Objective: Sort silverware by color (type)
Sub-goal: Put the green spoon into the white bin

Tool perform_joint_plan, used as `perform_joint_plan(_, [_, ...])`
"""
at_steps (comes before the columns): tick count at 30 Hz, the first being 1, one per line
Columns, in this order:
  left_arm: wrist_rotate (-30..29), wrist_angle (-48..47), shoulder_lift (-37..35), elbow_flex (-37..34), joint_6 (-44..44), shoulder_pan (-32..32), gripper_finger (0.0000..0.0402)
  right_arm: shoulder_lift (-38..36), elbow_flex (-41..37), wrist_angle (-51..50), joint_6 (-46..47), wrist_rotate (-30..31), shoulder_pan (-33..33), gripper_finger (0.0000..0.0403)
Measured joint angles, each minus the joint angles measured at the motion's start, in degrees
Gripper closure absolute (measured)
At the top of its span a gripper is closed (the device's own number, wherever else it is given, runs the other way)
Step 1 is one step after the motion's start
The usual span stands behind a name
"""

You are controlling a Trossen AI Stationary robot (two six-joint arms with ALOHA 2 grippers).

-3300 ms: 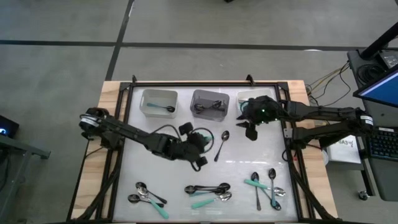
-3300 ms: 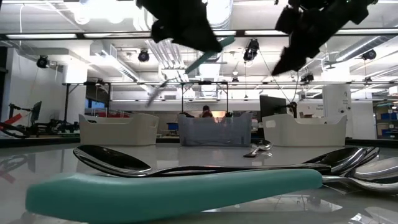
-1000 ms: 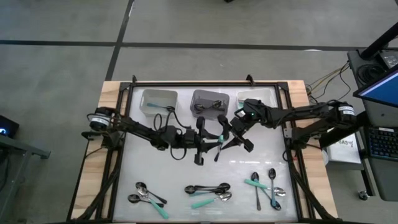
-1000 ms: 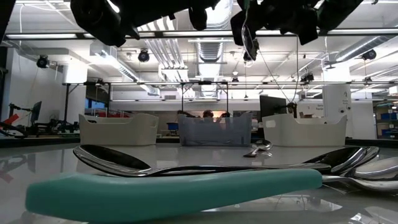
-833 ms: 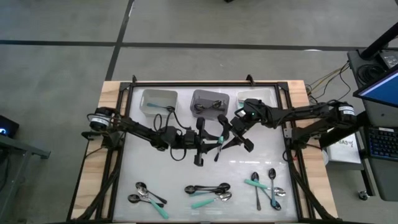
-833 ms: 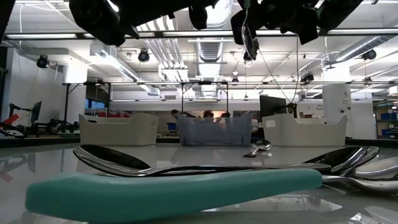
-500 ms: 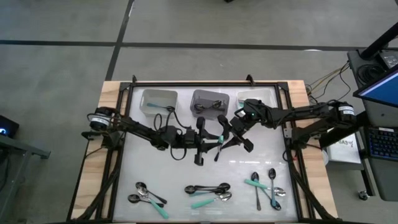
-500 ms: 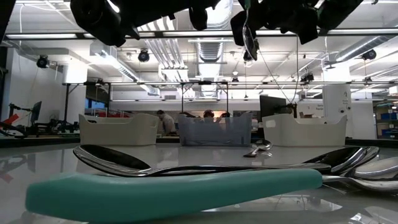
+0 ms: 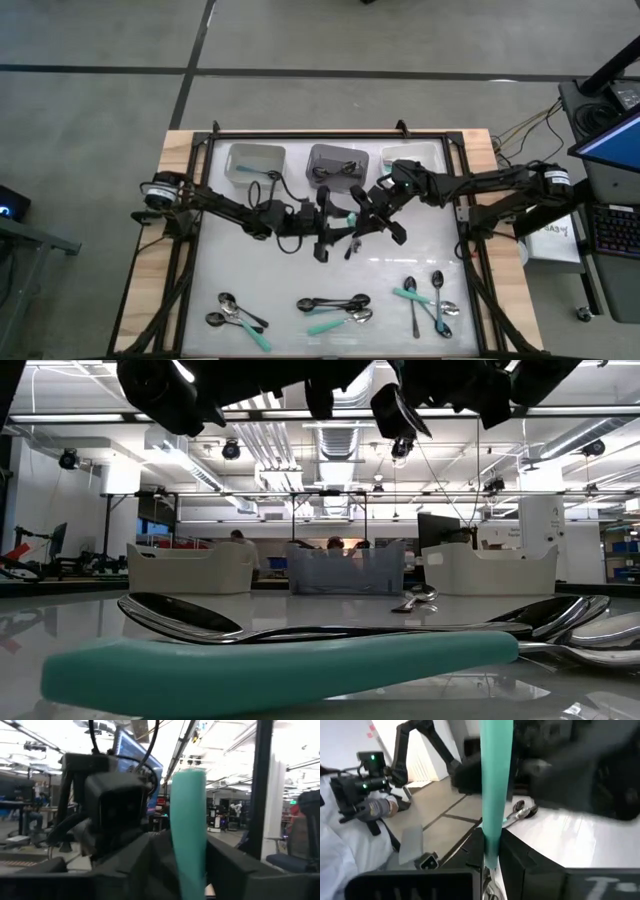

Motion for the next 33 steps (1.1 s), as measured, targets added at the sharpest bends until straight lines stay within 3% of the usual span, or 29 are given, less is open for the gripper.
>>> perform_joint_plan(3, [-4.2, -1.4, 0.0, 0.0, -0.2, -0.1, 0.0186, -0.5, 1.2, -0.5, 1.8, -0.1, -0.9, 0.0378])
perform_joint_plan(6, [-5.4, -2.0, 0.0, 0.0, 0.0, 0.0, 0.0169, -1.5, 2.7, -5.4, 2.1, 0.0, -3.4, 0.0378])
perform_joint_plan(9, [-6.4, -2.3, 0.0, 0.0, 0.1, 0.0, 0.0169, -3.3, 5.2, -16.4, -1.2, 3.2, -7.0, 0.0378])
perform_joint_plan(12, [-8.4, -4.0, 0.0, 0.0, 0.0, 0.5, 0.0177, -5.0, 9.0, -32.3, -9.4, 10.8, -10.6, 0.0378])
perform_joint_plan(15, [-13.3, -6.6, 0.0, 0.0, -0.1, 0.8, 0.0185, -5.2, 12.4, -43.5, -14.9, 18.4, -13.1, 0.0378])
perform_joint_plan(18, [-19.2, -9.8, 0.0, 0.0, -0.5, 0.7, 0.0188, -4.6, 14.3, -49.3, -16.5, 20.0, -14.2, 0.0378])
perform_joint_plan(20, [-21.7, -11.8, 0.0, 0.0, -0.6, 0.7, 0.0188, -4.5, 14.8, -50.7, -16.4, 19.4, -14.4, 0.0378])
perform_joint_plan(23, [-24.4, -12.3, -0.3, 0.0, -0.4, 0.8, 0.0188, -4.4, 15.5, -49.5, -14.3, 12.3, -14.3, 0.0378])
perform_joint_plan(29, [-26.7, -13.0, -0.4, 0.0, 0.9, 1.8, 0.0189, -4.7, 19.3, -49.1, -11.8, 10.9, -12.7, 0.0378])
perform_joint_plan(31, [-27.0, -13.2, -0.4, 0.0, 1.2, 1.8, 0.0189, -4.8, 21.7, -54.3, -14.2, 15.5, -12.9, 0.0378])
perform_joint_plan(33, [-27.0, -13.7, -0.4, 0.0, 1.2, 1.8, 0.0189, -4.9, 24.6, -61.8, -18.2, 25.2, -13.4, 0.0378])
